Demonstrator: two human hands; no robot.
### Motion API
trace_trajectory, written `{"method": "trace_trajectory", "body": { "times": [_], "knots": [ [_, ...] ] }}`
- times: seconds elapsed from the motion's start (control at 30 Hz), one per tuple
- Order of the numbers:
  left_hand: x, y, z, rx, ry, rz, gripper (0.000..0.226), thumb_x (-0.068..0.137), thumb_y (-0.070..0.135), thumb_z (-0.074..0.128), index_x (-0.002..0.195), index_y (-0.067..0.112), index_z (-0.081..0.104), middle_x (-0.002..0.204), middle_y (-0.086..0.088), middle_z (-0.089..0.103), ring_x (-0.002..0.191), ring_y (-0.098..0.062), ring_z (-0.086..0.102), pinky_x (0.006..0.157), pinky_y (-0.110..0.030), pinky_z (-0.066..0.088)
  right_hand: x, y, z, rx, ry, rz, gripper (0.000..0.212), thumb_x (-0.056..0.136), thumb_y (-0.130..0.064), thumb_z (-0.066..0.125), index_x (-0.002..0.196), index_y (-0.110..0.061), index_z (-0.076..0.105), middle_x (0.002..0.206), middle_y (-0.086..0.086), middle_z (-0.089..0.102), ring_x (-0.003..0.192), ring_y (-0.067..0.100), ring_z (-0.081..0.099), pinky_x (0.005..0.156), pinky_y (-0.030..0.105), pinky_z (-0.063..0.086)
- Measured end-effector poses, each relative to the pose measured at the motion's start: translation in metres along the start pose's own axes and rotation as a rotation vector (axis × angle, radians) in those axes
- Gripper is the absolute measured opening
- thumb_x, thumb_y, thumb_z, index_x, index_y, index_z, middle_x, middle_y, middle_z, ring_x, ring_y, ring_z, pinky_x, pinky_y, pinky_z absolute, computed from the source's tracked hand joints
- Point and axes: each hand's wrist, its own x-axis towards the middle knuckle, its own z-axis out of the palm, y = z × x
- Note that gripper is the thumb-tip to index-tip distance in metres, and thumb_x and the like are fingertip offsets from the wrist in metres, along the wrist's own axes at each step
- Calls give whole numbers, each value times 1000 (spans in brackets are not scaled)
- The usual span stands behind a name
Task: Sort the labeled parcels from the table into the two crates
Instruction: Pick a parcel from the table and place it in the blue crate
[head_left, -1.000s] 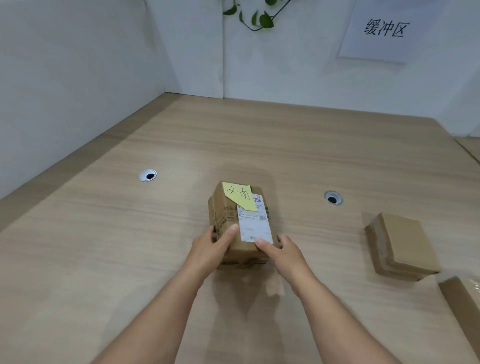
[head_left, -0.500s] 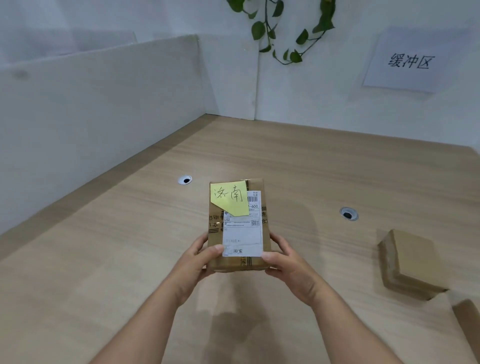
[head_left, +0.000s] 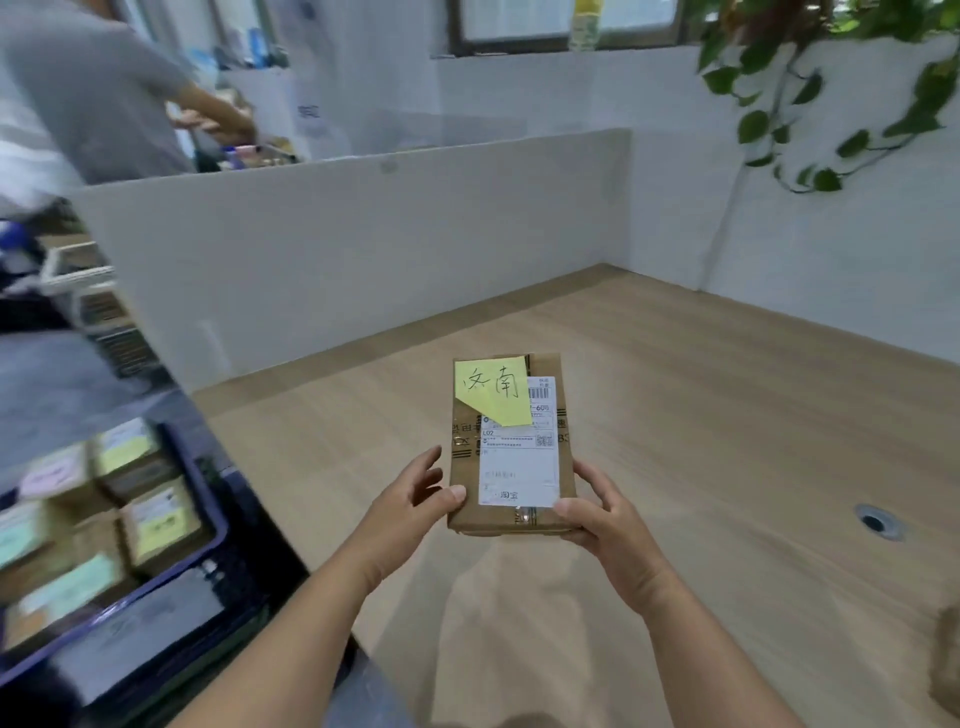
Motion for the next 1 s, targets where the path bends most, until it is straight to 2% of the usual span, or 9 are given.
{"method": "trace_trajectory", "body": {
  "times": [0.1, 0.2, 0.27, 0.4, 0.5, 0.63, 0.73, 0.9, 1.0],
  "knots": [
    [-32, -15, -22, 19, 187, -29, 63, 92, 35, 61, 147, 30, 31, 142, 1, 44, 121, -6, 46, 106, -28, 37, 4, 11, 24, -10, -83, 9, 82, 60, -26, 72, 137, -24, 44, 101, 7, 75, 101, 30, 69, 87, 34, 55],
    [-62, -35, -49, 79, 347, -68, 58, 93, 34, 58, 146, 32, 33, 143, 1, 45, 121, -6, 46, 102, -25, 35, 9, 23, 54, 12, -152, 31, 74, 65, -21, 67, 136, -22, 47, 99, 3, 76, 103, 31, 68, 90, 38, 55],
    [-81, -46, -67, 106, 418, -91, 59, 93, 34, 59, 146, 31, 33, 145, -1, 44, 125, -9, 46, 105, -27, 36, 10, 28, 78, 6, -229, 47, 82, 61, -26, 72, 138, -22, 46, 106, 6, 74, 104, 30, 68, 92, 40, 54],
    [-116, -63, -101, 124, 519, -114, 61, 92, 33, 60, 146, 29, 33, 146, 2, 42, 127, -9, 44, 103, -26, 35, 15, 30, 126, -25, -356, 64, 91, 52, -36, 75, 137, -22, 45, 105, 6, 75, 99, 25, 70, 83, 32, 55],
    [-136, -78, -126, 133, 572, -155, 67, 91, 38, 61, 149, 32, 28, 148, 4, 39, 132, -9, 39, 103, -25, 34, 25, 33, 162, -63, -430, 69, 86, 56, -30, 75, 137, -22, 46, 104, 6, 75, 94, 22, 71, 76, 27, 56],
    [-153, -100, -159, 179, 634, -194, 71, 90, 40, 61, 150, 32, 24, 150, 6, 36, 135, -9, 36, 105, -26, 31, 38, 39, 211, -91, -500, 80, 91, 48, -38, 74, 134, -24, 50, 102, 5, 75, 89, 18, 71, 78, 29, 56],
    [-160, -118, -192, 183, 667, -222, 72, 89, 42, 62, 150, 34, 24, 150, 7, 37, 135, -9, 37, 106, -27, 33, 50, 46, 250, -121, -548, 85, 75, 61, -29, 72, 133, -27, 51, 102, 1, 75, 90, 16, 70, 85, 33, 54],
    [-162, -148, -261, 189, 698, -251, 72, 89, 44, 62, 149, 37, 23, 151, 9, 34, 137, -11, 34, 108, -31, 33, 76, 58, 327, -146, -570, 110, 58, 79, -14, 69, 134, -24, 51, 105, -5, 75, 91, 13, 71, 80, 30, 56],
    [-161, -168, -306, 183, 712, -268, 74, 87, 47, 63, 149, 38, 23, 153, 11, 30, 140, -11, 30, 110, -33, 32, 93, 64, 375, -182, -611, 128, 78, 64, -32, 75, 137, -24, 49, 111, -4, 73, 100, 15, 70, 87, 35, 53]
  ]
}}
